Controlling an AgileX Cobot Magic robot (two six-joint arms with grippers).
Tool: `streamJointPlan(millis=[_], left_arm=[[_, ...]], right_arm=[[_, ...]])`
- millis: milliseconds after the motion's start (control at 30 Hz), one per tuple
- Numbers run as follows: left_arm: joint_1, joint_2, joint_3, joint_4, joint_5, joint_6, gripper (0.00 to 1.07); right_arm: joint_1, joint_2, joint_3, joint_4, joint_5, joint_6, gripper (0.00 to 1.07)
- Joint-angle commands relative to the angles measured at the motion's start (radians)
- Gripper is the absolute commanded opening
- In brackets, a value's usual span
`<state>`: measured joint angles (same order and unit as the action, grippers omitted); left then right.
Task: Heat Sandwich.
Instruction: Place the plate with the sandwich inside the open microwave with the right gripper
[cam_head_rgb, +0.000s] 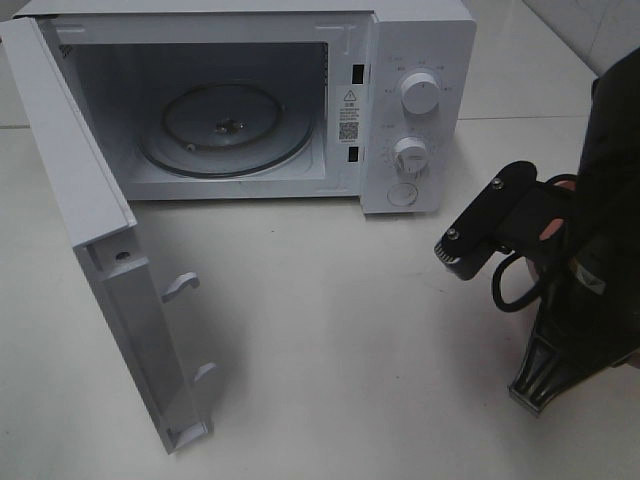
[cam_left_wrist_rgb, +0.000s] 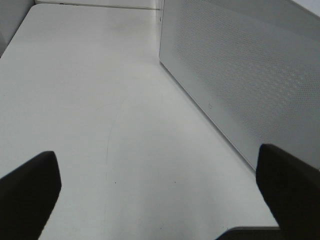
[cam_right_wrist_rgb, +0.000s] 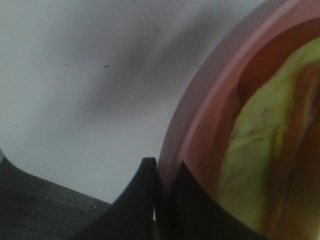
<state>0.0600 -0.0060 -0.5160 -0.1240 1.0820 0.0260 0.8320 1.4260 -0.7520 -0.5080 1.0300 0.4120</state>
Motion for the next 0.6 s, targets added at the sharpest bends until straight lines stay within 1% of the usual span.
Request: streamJointPlan(millis=[33, 133, 167, 267, 300, 433, 600], left_arm=[[-0.008, -0.015, 0.002, -0.004, -0.010, 0.002, 1.00], [-0.008, -0.015, 0.002, -0.004, -0.010, 0.002, 1.00], [-0.008, -0.015, 0.002, -0.004, -0.010, 0.002, 1.00], [-0.008, -0.015, 0.002, -0.004, -0.010, 0.002, 1.00], [-0.008, -0.015, 0.002, -0.004, -0.010, 0.002, 1.00], [-0.008, -0.015, 0.002, -0.004, -0.010, 0.002, 1.00], [-0.008, -0.015, 0.002, -0.004, -0.010, 0.002, 1.00]], right_arm=[[0.057, -0.018, 0.002, -0.027, 0.045, -0.025, 0.00], [0.101, -0.026, 0.002, -0.028, 0.052, -0.029, 0.00], [0.101, -0.026, 0.002, -0.028, 0.052, -0.029, 0.00], [0.153, -0.039, 0.002, -0.031, 0.056, -0.054, 0.00], [0.153, -0.039, 0.002, -0.031, 0.056, -0.054, 0.00], [0.222, -0.041, 0.002, -0.030, 0.053, -0.133, 0.00], [0.251, -0.041, 0.002, -0.031, 0.034, -0.203, 0.00]])
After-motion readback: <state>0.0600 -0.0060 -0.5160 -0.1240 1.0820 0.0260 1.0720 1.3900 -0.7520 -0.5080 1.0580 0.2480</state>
